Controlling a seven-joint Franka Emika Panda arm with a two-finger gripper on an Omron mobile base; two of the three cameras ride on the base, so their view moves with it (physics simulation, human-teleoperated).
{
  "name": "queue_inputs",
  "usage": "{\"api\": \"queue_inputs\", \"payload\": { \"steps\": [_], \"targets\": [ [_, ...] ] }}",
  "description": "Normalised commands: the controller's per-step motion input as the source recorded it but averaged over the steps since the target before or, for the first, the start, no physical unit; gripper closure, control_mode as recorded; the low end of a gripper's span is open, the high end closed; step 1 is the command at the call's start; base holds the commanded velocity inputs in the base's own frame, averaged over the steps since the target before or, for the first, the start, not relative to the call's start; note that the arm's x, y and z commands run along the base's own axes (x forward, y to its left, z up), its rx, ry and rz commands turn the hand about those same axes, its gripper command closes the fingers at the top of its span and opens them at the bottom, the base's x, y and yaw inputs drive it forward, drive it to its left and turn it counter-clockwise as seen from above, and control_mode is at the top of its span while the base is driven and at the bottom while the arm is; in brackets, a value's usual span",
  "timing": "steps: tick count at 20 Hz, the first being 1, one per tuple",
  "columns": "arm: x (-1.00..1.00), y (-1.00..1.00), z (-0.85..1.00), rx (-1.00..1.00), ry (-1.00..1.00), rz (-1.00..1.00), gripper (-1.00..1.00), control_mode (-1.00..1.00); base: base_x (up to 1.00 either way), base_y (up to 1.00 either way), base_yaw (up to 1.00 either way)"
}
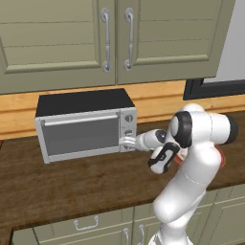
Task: Pick up the kebab skewer and baguette bread, and place them inside the toaster oven. Close the toaster oven door and start by setting the timer.
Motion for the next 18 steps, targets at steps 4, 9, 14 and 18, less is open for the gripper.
{"api": "queue_inputs", "payload": {
  "steps": [4,9,14,18],
  "targets": [
    [0.00,-0.12,0.00,0.13,0.02,0.00,1.00,-1.00,0.00,0.00,0.00],
    [0.00,-0.10,0.00,0.14,0.02,0.00,1.00,-1.00,0.00,0.00,0.00],
    [0.00,-0.10,0.00,0.14,0.01,0.00,1.00,-1.00,0.00,0.00,0.00],
    [0.00,-0.11,0.00,0.15,0.00,0.00,1.00,-1.00,0.00,0.00,0.00]
  ]
}}
